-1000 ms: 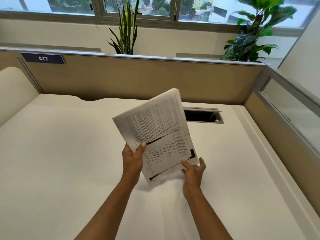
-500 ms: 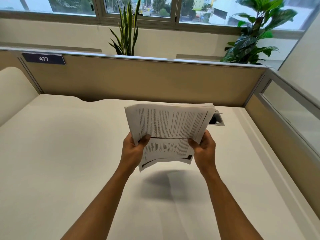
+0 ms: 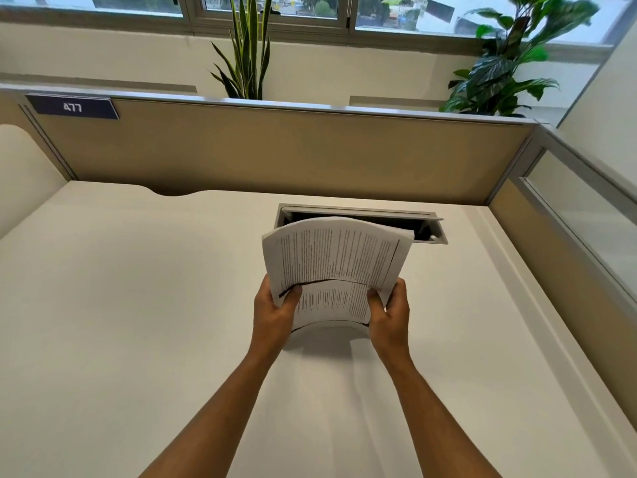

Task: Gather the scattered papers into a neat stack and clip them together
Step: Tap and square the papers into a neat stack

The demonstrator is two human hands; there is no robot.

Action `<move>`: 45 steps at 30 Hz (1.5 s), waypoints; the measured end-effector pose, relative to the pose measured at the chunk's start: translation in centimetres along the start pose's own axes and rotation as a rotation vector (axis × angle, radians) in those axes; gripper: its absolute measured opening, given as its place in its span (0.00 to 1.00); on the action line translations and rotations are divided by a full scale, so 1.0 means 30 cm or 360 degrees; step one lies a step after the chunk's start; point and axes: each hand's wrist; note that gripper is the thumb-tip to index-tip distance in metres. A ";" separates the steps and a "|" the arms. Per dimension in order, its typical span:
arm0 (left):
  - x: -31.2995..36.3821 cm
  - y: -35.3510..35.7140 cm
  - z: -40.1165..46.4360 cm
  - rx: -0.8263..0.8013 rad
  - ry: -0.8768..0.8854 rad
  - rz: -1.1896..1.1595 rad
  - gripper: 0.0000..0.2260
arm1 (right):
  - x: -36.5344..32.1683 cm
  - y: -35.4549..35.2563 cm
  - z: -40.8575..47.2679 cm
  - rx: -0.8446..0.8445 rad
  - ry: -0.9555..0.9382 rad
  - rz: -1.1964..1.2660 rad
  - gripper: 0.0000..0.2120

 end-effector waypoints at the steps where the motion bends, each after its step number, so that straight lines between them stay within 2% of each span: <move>1: 0.002 0.000 0.003 0.0002 -0.0004 -0.0004 0.14 | 0.000 0.001 0.002 0.0001 -0.0017 -0.0005 0.12; 13: -0.032 -0.005 0.077 -0.0097 -0.0136 0.0145 0.13 | 0.068 -0.003 0.048 0.0052 0.0052 -0.0211 0.10; 21: -0.131 -0.004 0.143 -0.0199 -0.0605 0.0503 0.19 | 0.178 -0.008 0.062 -0.0076 0.0551 -0.0415 0.13; 29: -0.235 0.014 0.149 -0.0160 -0.0720 0.0872 0.21 | 0.259 0.011 0.033 -0.0133 0.0719 -0.0816 0.19; 33: -0.243 0.024 0.152 -0.0111 -0.0632 0.1230 0.21 | 0.273 0.016 0.025 -0.0224 0.0663 -0.1104 0.21; 35: -0.242 0.028 0.148 -0.0112 -0.0610 0.1283 0.22 | 0.281 0.016 0.016 -0.0228 0.0596 -0.1254 0.23; 38: -0.244 0.021 0.145 -0.0100 -0.0593 0.1364 0.31 | 0.294 0.019 0.007 -0.0208 0.0435 -0.1494 0.29; 40: -0.244 0.014 0.145 -0.0092 -0.0550 0.1455 0.35 | 0.302 0.021 0.009 -0.0184 0.0216 -0.1639 0.30; 42: -0.247 0.011 0.143 -0.0081 -0.0489 0.1512 0.35 | 0.310 0.027 0.016 -0.0197 -0.0007 -0.1688 0.29; 45: -0.260 0.010 0.139 -0.0063 -0.0459 0.1573 0.29 | 0.320 0.054 0.038 -0.0362 -0.0227 -0.1681 0.25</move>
Point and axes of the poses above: each hand's wrist, its own z-axis towards the middle knuckle, its own y-axis out of the palm, x = y × z, and after that the axes turned 7 degrees about -y, right-handed
